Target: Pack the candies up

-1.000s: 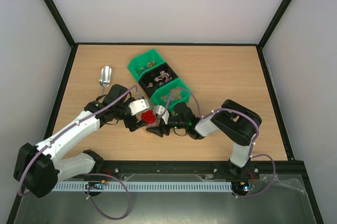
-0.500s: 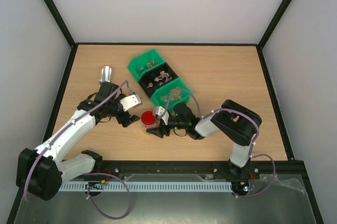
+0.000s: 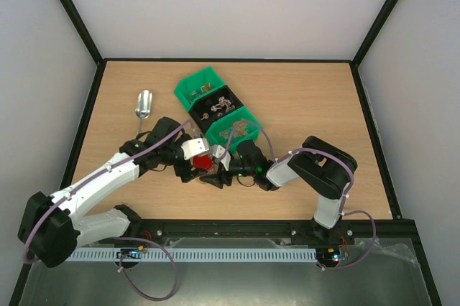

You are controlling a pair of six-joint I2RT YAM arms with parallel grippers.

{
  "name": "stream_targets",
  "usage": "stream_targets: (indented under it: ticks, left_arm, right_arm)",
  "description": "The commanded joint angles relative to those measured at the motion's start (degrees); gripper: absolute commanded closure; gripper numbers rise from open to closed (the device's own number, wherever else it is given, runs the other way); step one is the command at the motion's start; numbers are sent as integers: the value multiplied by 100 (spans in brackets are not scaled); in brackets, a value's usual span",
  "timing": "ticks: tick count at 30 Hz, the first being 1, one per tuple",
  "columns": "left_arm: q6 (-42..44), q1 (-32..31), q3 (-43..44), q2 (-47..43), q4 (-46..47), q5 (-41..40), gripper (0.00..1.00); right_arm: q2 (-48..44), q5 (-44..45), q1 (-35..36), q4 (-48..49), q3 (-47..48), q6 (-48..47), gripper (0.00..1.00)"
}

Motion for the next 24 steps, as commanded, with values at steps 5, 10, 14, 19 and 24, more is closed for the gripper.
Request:
stream_targets:
  ticks: [5, 10, 14, 19, 24]
  left_arm:
    - [-418, 29, 90, 204, 305, -437, 7]
    - [-468, 610, 50, 138, 73, -125, 12]
    - [-218, 1103, 38, 129, -120, 36, 14]
    - [104, 1592, 82, 188, -317, 54, 15]
    - [741, 1542, 72, -128, -829, 652, 11]
  right_arm:
    - [22, -103, 49, -162, -31, -66, 69]
    - [0, -215, 46, -192, -54, -190, 69]
    - [11, -274, 42, -192, -42, -219, 69]
    - [15, -257, 43, -193, -40, -183, 69]
    - [23, -173, 41, -192, -18, -81, 69]
